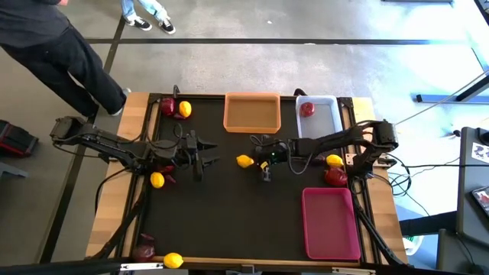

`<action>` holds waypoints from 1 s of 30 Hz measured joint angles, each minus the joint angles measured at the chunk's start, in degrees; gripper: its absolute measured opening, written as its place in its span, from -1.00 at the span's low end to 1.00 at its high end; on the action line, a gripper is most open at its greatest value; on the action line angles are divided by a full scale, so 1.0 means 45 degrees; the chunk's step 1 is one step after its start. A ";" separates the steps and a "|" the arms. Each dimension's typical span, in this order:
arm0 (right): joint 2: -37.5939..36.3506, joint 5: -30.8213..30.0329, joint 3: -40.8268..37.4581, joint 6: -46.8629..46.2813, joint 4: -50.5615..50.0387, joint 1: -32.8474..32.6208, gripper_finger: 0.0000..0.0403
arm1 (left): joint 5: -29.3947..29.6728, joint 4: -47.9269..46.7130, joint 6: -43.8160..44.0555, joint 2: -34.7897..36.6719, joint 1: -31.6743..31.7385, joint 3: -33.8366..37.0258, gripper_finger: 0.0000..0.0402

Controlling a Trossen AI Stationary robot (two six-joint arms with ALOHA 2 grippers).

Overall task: Sort produce into baskets
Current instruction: Put the yellow lemon into the orange bin

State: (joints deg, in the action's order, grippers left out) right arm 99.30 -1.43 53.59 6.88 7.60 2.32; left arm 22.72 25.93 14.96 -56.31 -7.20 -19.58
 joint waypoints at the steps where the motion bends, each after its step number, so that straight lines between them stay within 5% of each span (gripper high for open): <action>1: -0.0221 -0.0290 0.0183 0.0202 -0.0346 0.0056 -0.59 | 0.0000 0.0008 0.0005 0.0000 0.0000 0.0001 0.27; 13: -0.2031 -0.1264 0.1091 0.0882 -0.2205 0.2966 -0.59 | 0.0000 0.0003 0.0019 0.0000 0.0000 0.0001 0.27; 30: -0.0537 -0.0126 0.1087 -0.0184 -0.1198 0.7041 -0.59 | 0.0000 0.0000 0.0401 0.0000 0.0000 0.0001 0.27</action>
State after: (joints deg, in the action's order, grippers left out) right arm 96.89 -1.99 58.48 6.06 2.21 34.01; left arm 22.72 25.93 16.77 -56.31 -7.20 -19.57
